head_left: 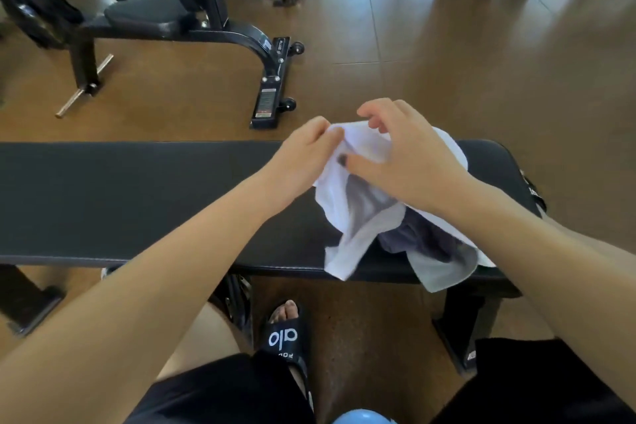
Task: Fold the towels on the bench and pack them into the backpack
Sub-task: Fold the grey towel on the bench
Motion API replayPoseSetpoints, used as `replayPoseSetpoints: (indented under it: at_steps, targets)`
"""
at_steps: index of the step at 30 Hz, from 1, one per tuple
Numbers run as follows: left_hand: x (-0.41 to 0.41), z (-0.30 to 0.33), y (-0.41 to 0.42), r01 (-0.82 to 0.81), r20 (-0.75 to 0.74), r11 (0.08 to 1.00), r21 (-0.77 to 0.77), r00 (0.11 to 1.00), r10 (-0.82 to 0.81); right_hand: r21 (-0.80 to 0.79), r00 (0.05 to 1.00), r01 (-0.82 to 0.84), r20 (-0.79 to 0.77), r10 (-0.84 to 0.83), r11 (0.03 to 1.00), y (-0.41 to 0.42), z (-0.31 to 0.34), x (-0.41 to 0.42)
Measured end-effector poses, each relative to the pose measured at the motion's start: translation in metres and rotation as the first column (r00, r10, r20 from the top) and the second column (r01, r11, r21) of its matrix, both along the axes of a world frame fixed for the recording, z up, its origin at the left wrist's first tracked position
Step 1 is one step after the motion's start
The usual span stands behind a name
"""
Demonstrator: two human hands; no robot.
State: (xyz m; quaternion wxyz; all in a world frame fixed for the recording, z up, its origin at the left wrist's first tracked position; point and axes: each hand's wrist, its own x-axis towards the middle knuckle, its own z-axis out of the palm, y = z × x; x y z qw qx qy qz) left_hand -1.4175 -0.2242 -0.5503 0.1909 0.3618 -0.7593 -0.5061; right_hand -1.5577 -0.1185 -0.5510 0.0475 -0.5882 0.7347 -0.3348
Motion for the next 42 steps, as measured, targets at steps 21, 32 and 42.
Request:
replayPoseSetpoints:
  at_steps: [21, 32, 42]
  targets:
    - [0.007, 0.051, -0.033, -0.008, 0.032, 0.780, -0.626, 0.999, 0.036, -0.260, 0.905, 0.322, -0.198, -0.377, 0.910, -0.011, 0.054, -0.043]
    - [0.065, 0.112, -0.088, -0.415, -0.323, 0.756, -0.506, 0.904, 0.280, -0.479, 0.935, 0.267, -0.080, -0.344, 0.836, -0.036, 0.105, -0.028]
    - [0.188, 0.078, -0.128, -0.299, 0.203, 0.664, -0.685, 0.798, 0.568, -0.053, 0.987, -0.118, -0.114, 0.111, 0.992, -0.090, 0.053, 0.058]
